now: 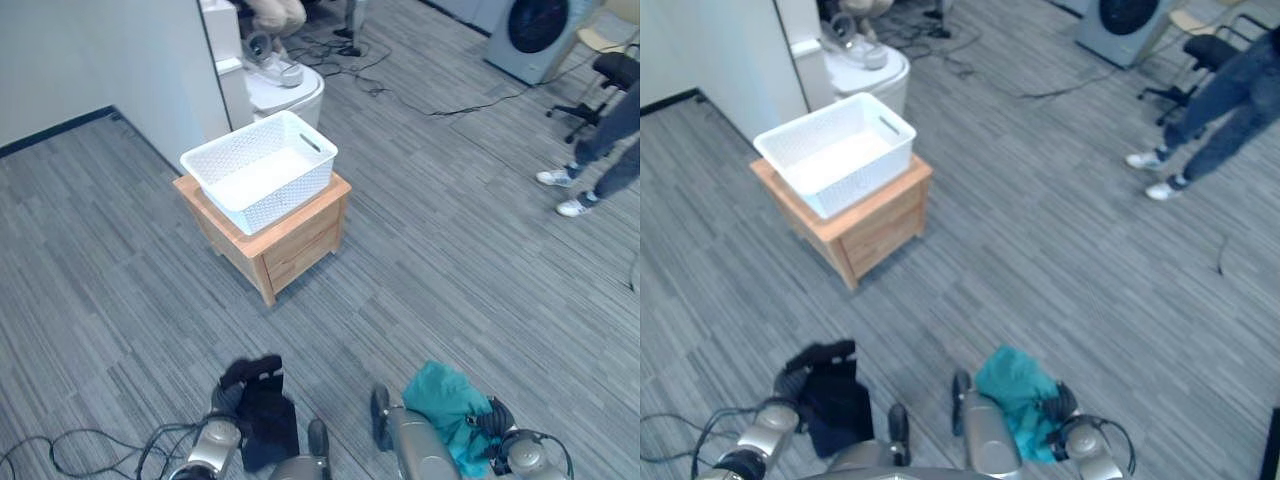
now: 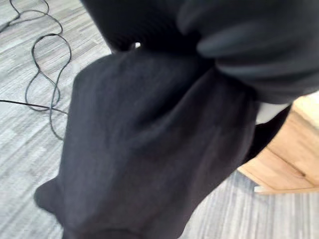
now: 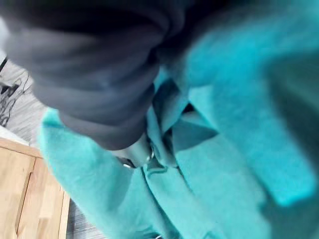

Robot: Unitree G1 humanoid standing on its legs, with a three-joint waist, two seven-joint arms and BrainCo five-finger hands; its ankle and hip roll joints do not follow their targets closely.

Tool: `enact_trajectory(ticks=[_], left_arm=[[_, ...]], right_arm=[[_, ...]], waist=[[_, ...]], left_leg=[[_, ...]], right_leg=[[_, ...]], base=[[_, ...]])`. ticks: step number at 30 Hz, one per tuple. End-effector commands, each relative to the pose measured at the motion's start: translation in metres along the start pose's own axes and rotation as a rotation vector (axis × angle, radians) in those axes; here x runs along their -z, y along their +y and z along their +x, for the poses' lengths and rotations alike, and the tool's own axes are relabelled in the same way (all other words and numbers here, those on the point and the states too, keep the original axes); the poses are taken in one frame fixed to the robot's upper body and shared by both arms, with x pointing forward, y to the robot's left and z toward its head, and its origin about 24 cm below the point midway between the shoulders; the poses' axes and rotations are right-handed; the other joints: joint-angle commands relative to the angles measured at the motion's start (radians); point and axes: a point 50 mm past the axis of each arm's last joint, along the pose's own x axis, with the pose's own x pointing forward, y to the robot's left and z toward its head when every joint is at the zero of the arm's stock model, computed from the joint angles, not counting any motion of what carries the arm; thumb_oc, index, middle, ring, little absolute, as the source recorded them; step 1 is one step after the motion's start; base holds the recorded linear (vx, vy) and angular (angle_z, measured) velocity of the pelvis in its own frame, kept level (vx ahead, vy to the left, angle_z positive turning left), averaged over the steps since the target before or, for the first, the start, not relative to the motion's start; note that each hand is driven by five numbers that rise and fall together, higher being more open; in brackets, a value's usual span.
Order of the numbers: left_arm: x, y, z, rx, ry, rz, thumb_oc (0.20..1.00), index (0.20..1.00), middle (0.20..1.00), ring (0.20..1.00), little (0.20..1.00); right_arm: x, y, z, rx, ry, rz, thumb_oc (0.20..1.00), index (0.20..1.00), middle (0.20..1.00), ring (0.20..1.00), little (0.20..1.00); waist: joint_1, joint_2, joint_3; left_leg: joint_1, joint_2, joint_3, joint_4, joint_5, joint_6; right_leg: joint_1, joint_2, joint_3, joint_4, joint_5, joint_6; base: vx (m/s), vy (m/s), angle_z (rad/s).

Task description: Tidy up the quilt and then pick up the clothes from the bed and put them into the laundry hamper.

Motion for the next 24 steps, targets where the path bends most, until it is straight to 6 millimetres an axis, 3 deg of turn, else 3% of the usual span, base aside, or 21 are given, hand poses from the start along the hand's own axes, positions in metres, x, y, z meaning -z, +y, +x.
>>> enact_trajectory(ticks=[1,2,3,4,5,7,9,10,11,12,13,14,15,16,17,18,20,21,22,23,24], left_arm=[[0.019,0.011,-0.003,-0.032,0.02,0.073,0.2,0.2,0.2,0.2,0.2],[0.023,0.009,-0.005,-0.029,0.031,0.071,0.2,0.2,0.2,0.2,0.2],[0.024,0.007,-0.007,-0.023,0.032,0.063,0.2,0.2,0.2,0.2,0.2],[0.024,0.007,-0.007,-0.024,0.032,0.063,0.2,0.2,0.2,0.2,0.2],[0.018,0.004,-0.008,-0.014,0.001,0.039,0.2,0.2,0.2,0.2,0.2],[0.018,0.003,-0.009,-0.018,-0.006,0.044,0.2,0.2,0.2,0.2,0.2],[0.021,0.001,-0.01,-0.004,0.007,0.051,0.2,0.2,0.2,0.2,0.2],[0.027,0.001,-0.012,0.003,0.026,0.055,0.2,0.2,0.2,0.2,0.2],[0.032,0.001,-0.013,0.003,0.038,0.054,0.2,0.2,0.2,0.2,0.2],[0.033,0.0,-0.014,0.006,0.045,0.06,0.2,0.2,0.2,0.2,0.2],[0.039,0.0,-0.015,0.012,0.066,0.066,0.2,0.2,0.2,0.2,0.2],[0.039,-0.001,-0.016,0.014,0.066,0.066,0.2,0.2,0.2,0.2,0.2],[0.045,0.006,-0.016,-0.009,0.087,0.06,0.2,0.2,0.2,0.2,0.2],[0.045,0.006,-0.016,-0.009,0.086,0.06,0.2,0.2,0.2,0.2,0.2],[0.045,0.005,-0.015,-0.001,0.096,0.063,0.2,0.2,0.2,0.2,0.2],[0.046,0.014,-0.015,-0.032,0.103,0.072,0.2,0.2,0.2,0.2,0.2],[0.041,0.017,-0.013,-0.046,0.078,0.063,0.2,0.2,0.2,0.2,0.2],[0.041,0.017,-0.013,-0.045,0.078,0.063,0.2,0.2,0.2,0.2,0.2],[0.038,0.018,-0.012,-0.049,0.063,0.067,0.2,0.2,0.2,0.2,0.2],[0.037,0.018,-0.012,-0.061,0.055,0.088,0.2,0.2,0.2,0.2,0.2],[0.031,0.015,-0.011,-0.041,0.035,0.066,0.2,0.2,0.2,0.2,0.2]], right_arm=[[-0.036,-0.031,0.01,0.084,-0.138,-0.032,0.2,0.2,0.2,0.2,0.2],[-0.038,-0.033,0.011,0.082,-0.15,-0.043,0.2,0.2,0.2,0.2,0.2],[-0.041,-0.037,0.01,0.088,-0.165,-0.06,0.2,0.2,0.2,0.2,0.2],[-0.041,-0.037,0.01,0.088,-0.166,-0.06,0.2,0.2,0.2,0.2,0.2],[-0.051,-0.048,0.012,0.127,-0.196,-0.073,0.2,0.2,0.2,0.2,0.2],[-0.053,-0.06,0.012,0.175,-0.196,-0.078,0.2,0.2,0.2,0.2,0.2],[-0.058,-0.066,0.015,0.189,-0.195,-0.086,0.2,0.2,0.2,0.2,0.2],[-0.059,-0.068,0.016,0.194,-0.193,-0.095,0.2,0.2,0.2,0.2,0.2],[-0.058,-0.07,0.016,0.205,-0.192,-0.099,0.2,0.2,0.2,0.2,0.2],[-0.056,-0.076,0.014,0.229,-0.188,-0.102,0.2,0.2,0.2,0.2,0.2],[-0.052,-0.08,0.012,0.246,-0.179,-0.092,0.2,0.2,0.2,0.2,0.2],[-0.051,-0.08,0.012,0.247,-0.177,-0.093,0.2,0.2,0.2,0.2,0.2],[-0.063,-0.081,0.011,0.255,-0.231,-0.098,0.2,0.2,0.2,0.2,0.2],[-0.063,-0.082,0.011,0.256,-0.231,-0.098,0.2,0.2,0.2,0.2,0.2],[-0.064,-0.083,0.01,0.26,-0.235,-0.097,0.2,0.2,0.2,0.2,0.2],[-0.079,-0.086,0.001,0.288,-0.321,-0.102,0.2,0.2,0.2,0.2,0.2],[-0.088,-0.089,-0.007,0.307,-0.388,-0.101,0.2,0.2,0.2,0.2,0.2],[-0.088,-0.089,-0.007,0.307,-0.388,-0.102,0.2,0.2,0.2,0.2,0.2],[-0.092,-0.095,-0.012,0.336,-0.421,-0.106,0.2,0.2,0.2,0.2,0.2],[-0.091,-0.108,-0.019,0.393,-0.43,-0.136,0.2,0.2,0.2,0.2,0.2],[-0.102,-0.111,-0.022,0.4,-0.487,-0.146,0.2,0.2,0.2,0.2,0.2]], waist=[[-0.005,-0.008,-0.016],[-0.008,-0.002,-0.019],[-0.003,0.01,-0.011],[-0.005,0.007,-0.014],[0.022,-0.01,0.017],[0.046,-0.03,0.045],[0.071,-0.012,0.048],[0.08,0.003,0.036],[0.089,0.025,0.023],[0.09,0.026,0.016],[0.076,0.039,0.009],[0.081,0.038,0.01],[0.081,0.037,0.02],[0.082,0.038,0.018],[0.066,0.036,0.024],[0.031,0.043,0.034],[0.009,0.035,0.022],[0.008,0.035,0.023],[-0.015,0.031,0.014],[-0.033,0.013,0.003],[-0.021,-0.003,-0.007]], left_leg=[[0.174,0.142,-0.117,0.039,-0.106,-0.137],[0.158,0.142,-0.129,0.133,-0.104,-0.147],[0.131,0.148,-0.128,0.258,-0.068,-0.168],[0.125,0.145,-0.13,0.259,-0.064,-0.168],[-0.028,0.163,-0.119,0.552,0.018,-0.179],[-0.14,0.167,-0.046,0.665,0.034,-0.165],[-0.229,0.138,0.015,0.581,0.007,-0.149],[-0.236,0.115,0.041,0.463,0.001,-0.136],[-0.252,0.115,0.071,0.331,0.041,-0.131],[-0.234,0.122,0.123,0.254,0.058,-0.128],[-0.194,0.134,0.17,0.184,0.056,-0.122],[-0.184,0.131,0.175,0.169,0.063,-0.122],[-0.137,0.099,0.151,0.149,0.042,-0.087],[-0.139,0.101,0.152,0.145,0.048,-0.087],[-0.093,0.095,0.149,0.113,0.042,-0.078],[-0.032,0.109,0.13,0.045,0.045,-0.071],[-0.004,0.108,0.093,0.017,0.041,-0.088],[-0.002,0.108,0.092,0.017,0.041,-0.088],[0.01,0.104,0.066,0.011,0.031,-0.097],[0.037,0.095,0.012,0.015,0.0,-0.104],[0.034,0.099,0.022,0.025,-0.005,-0.108]], right_leg=[[0.082,-0.023,0.048,0.031,0.132,0.052],[0.094,-0.011,0.05,0.056,0.124,0.034],[0.12,0.003,0.046,0.078,0.106,0.011],[0.117,-0.001,0.045,0.076,0.109,0.01],[0.18,-0.017,0.016,0.071,0.084,-0.031],[0.259,-0.027,-0.014,0.034,0.057,-0.061],[0.325,-0.012,-0.023,0.003,0.027,-0.063],[0.348,-0.003,-0.02,-0.01,0.007,-0.056],[0.366,0.016,-0.022,-0.013,-0.015,-0.051],[0.388,0.016,-0.026,0.0,-0.047,-0.05],[0.376,0.033,-0.036,0.032,-0.066,-0.048],[0.374,0.031,-0.032,0.04,-0.071,-0.048],[0.361,0.038,-0.05,0.244,-0.063,-0.019],[0.356,0.04,-0.05,0.244,-0.059,-0.02],[0.302,0.025,-0.058,0.341,-0.01,0.015],[0.177,0.019,-0.001,0.509,0.071,0.062],[0.169,-0.007,0.03,0.37,0.039,0.047],[0.172,-0.007,0.028,0.368,0.039,0.047],[0.177,-0.007,0.073,0.24,0.023,0.034],[0.205,-0.013,0.168,0.102,0.007,0.034],[0.212,-0.021,0.153,0.09,0.026,0.035]], base=[[0.68,-0.319,0.62],[0.7,-0.343,0.56],[0.33,-0.191,0.69],[0.34,-0.306,0.83],[0.28,-0.325,0.87],[0.35,-0.325,0.6],[0.4,-0.077,0.03],[0.5,0.049,0.14],[0.48,0.049,-0.02],[0.42,0.054,0.02],[0.25,0.023,0.09],[0.33,0.14,0.24],[0.21,0.105,0.14],[0.27,0.099,-0.22],[0.18,-0.043,-0.29],[0.28,-0.102,-0.14],[0.26,-0.142,0.58],[0.24,-0.144,0.86],[0.32,-0.176,0.55],[0.35,-0.28,0.84],[0.21,-0.198,1.04]])
